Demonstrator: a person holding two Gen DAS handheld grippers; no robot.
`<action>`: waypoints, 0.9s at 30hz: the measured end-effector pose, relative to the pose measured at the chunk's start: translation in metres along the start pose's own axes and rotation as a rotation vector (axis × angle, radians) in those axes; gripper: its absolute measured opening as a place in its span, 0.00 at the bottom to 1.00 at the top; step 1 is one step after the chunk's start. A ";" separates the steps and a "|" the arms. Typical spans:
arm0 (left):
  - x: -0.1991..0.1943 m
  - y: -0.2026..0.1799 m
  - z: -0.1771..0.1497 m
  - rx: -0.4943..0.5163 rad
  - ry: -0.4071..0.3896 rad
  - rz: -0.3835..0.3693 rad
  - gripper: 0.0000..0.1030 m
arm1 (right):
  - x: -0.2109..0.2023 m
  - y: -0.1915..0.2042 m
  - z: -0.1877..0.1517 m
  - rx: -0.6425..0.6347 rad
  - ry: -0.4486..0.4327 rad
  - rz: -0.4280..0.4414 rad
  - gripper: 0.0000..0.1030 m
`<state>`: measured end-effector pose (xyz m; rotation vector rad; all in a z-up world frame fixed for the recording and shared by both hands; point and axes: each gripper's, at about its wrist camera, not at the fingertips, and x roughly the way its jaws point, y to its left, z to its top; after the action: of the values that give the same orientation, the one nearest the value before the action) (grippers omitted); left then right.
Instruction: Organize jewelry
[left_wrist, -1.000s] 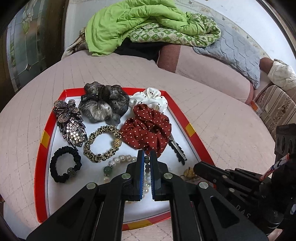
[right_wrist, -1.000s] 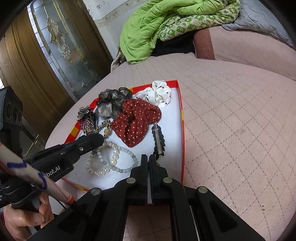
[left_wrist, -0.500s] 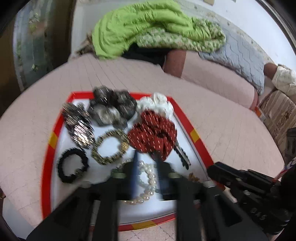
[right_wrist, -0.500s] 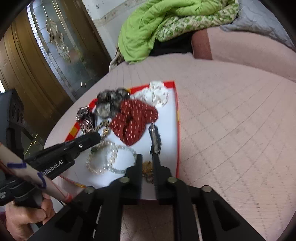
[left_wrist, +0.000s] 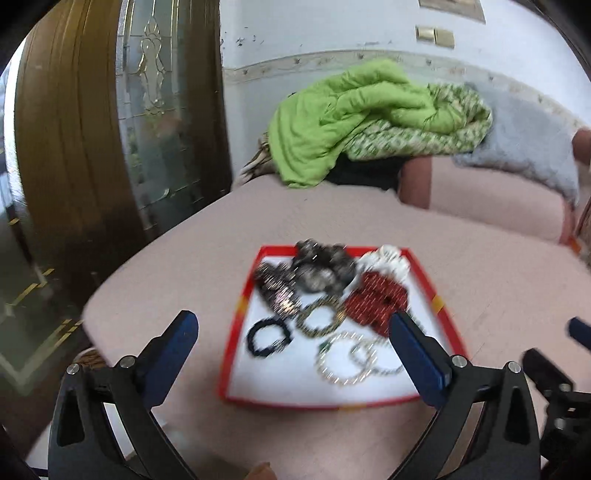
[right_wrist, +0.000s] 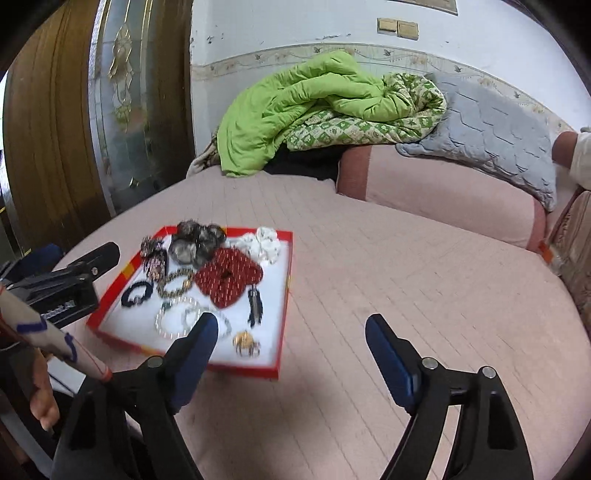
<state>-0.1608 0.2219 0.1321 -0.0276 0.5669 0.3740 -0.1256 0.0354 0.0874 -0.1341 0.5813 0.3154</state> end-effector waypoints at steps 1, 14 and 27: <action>-0.003 0.000 -0.003 0.003 0.005 0.004 0.99 | -0.004 0.000 -0.003 0.003 0.001 -0.008 0.87; -0.015 0.002 -0.015 0.005 0.005 0.034 0.99 | -0.025 -0.001 -0.013 0.017 0.006 -0.029 0.89; -0.014 -0.006 -0.019 0.047 0.005 0.079 0.99 | -0.025 0.006 -0.014 0.001 0.018 -0.023 0.89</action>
<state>-0.1793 0.2087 0.1224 0.0388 0.5830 0.4376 -0.1542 0.0321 0.0897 -0.1430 0.5974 0.2916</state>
